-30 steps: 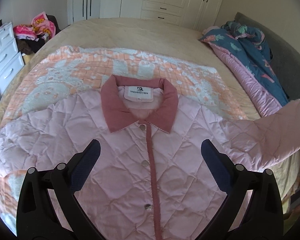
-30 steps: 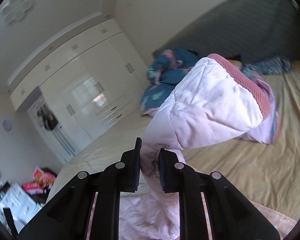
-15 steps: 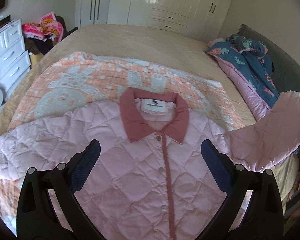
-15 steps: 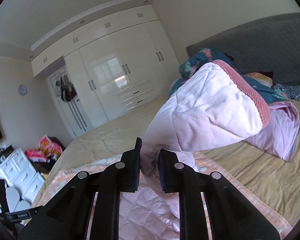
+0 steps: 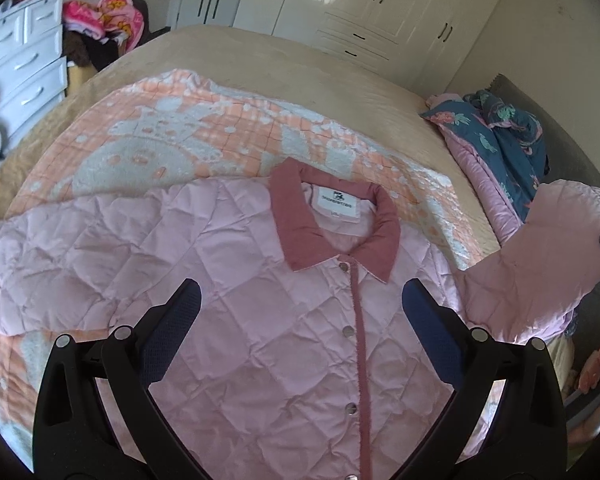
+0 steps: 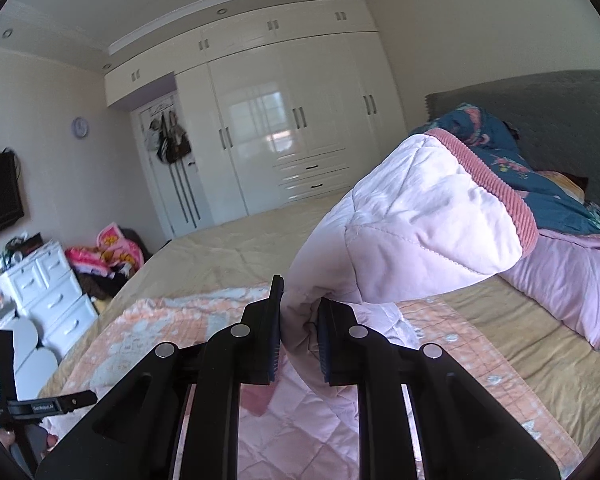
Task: Fold large clothes
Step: 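Carry the sleeve across the jacket front and open the right tool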
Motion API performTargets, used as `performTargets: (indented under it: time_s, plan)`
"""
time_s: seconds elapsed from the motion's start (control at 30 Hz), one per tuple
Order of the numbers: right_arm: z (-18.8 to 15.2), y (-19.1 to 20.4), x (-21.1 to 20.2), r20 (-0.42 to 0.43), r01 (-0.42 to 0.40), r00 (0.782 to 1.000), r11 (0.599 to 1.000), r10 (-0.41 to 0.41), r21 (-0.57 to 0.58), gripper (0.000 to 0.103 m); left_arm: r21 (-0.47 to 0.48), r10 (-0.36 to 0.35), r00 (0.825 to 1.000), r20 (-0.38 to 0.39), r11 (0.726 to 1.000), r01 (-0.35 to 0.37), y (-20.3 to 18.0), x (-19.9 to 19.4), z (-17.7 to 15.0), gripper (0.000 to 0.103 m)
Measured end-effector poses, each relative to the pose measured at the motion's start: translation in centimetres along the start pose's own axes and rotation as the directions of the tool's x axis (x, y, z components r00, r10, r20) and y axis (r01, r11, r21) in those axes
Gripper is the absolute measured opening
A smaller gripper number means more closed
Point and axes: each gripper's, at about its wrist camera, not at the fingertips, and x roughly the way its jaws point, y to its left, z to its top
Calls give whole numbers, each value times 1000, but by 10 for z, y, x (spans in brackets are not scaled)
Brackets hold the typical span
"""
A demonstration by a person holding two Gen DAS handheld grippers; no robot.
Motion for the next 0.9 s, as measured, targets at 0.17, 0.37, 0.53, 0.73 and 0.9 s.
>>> performTargets:
  time_s: [0.17,0.37,0.53,0.73,0.9]
  plan:
    - [-11,27,15,-30,-35,999,997,33,-62,14,-40,-15,1000,11,999,15,20,1,-3,94]
    - [-29,56,33,-73,-76,995,991,68,-114,14,-98,-56,998,14,994,57,41,2,-7,94]
    - [-47,77,46,-112,-103,990,982,86,-158,14,-141,-82,996,34,986,86,58,1,-11,94]
    - [-68,103,60,-158,-130,983,968,97,-214,14,-176,-104,994,33,978,108,72,4,-17,94]
    - [-89,122,71,-195,-151,975,955,102,-256,14,-204,-130,991,34,970,134,82,9,-24,94]
